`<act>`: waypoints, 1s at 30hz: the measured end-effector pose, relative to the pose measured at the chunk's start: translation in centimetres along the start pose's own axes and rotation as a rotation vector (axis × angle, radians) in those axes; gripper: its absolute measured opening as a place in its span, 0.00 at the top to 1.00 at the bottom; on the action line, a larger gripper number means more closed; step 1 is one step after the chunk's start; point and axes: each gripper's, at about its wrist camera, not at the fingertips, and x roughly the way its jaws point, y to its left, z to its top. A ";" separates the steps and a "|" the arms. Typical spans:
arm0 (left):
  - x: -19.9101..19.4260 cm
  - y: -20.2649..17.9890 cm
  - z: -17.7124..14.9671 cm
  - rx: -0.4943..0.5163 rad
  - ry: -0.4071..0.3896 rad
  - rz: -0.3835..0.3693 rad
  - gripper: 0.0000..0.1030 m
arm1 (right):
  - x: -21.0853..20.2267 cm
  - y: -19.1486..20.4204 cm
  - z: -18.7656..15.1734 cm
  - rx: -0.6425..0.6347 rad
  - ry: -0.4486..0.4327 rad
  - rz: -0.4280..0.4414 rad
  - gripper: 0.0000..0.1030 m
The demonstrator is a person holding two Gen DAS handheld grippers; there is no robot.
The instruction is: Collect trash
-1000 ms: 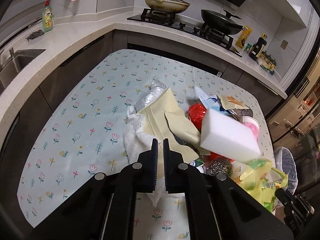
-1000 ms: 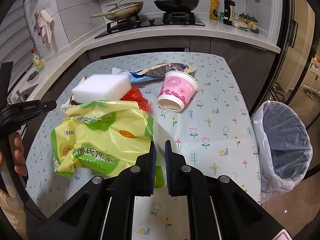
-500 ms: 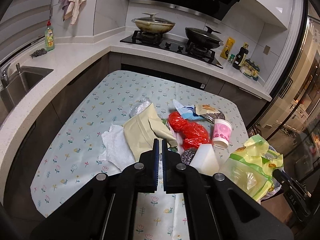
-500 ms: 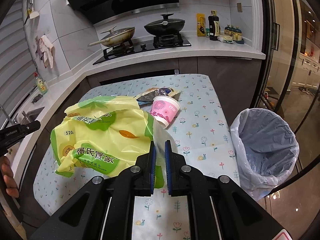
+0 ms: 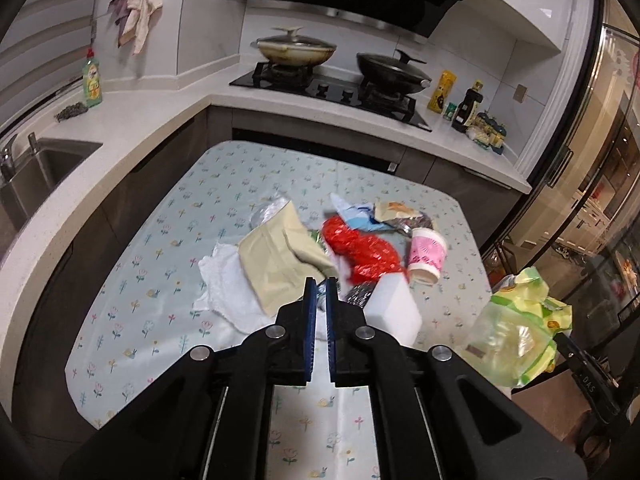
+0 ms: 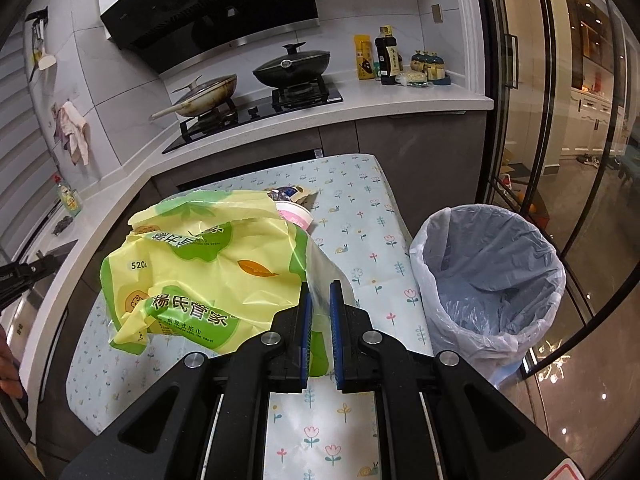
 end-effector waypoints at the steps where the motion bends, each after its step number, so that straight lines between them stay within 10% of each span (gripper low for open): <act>1: 0.9 0.9 -0.6 -0.009 0.027 0.027 0.86 | 0.2 0.1 -0.1 -0.001 0.007 0.000 0.92; 3: 2.4 2.7 -1.9 -0.031 0.056 0.071 0.44 | 0.9 0.4 -0.4 -0.005 0.023 0.001 0.92; 5: 3.7 4.5 -3.1 -0.061 0.071 0.117 0.29 | 1.4 0.8 -0.4 -0.009 0.030 0.000 0.92; 18: 14.2 9.8 -4.0 -0.130 0.192 0.156 0.27 | 5.5 5.2 1.0 -0.050 0.072 -0.008 0.92; 27: 17.1 10.4 -3.9 -0.126 0.250 0.136 0.96 | 6.9 7.4 1.6 -0.080 0.085 -0.013 0.92; 30: 16.0 10.5 -3.9 -0.133 0.234 0.130 0.99 | 6.6 7.5 1.6 -0.081 0.079 -0.006 0.92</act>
